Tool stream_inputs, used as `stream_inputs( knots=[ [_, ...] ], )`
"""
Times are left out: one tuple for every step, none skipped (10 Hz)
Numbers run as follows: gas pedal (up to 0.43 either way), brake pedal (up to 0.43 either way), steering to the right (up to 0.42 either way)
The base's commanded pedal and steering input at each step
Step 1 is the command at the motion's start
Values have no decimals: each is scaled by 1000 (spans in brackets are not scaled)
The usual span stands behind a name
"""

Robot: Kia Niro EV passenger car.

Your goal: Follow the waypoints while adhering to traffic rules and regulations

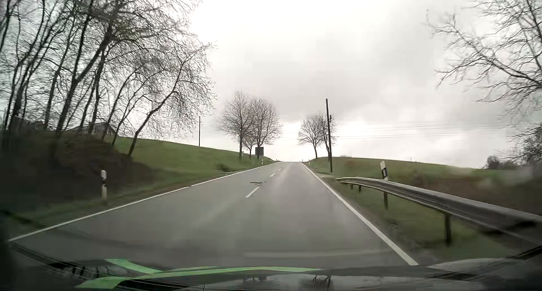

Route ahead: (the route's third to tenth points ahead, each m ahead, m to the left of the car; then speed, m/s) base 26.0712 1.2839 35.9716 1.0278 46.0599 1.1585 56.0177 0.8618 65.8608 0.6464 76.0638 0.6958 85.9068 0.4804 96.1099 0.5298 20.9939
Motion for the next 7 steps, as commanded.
stream_inputs(
  knots=[
    [287, 0, 1],
    [311, 0, 1],
    [319, 0, 1],
    [331, 0, 1],
    [339, 0, 1],
    [339, 0, 1],
    [339, 0, 1]
  ],
)
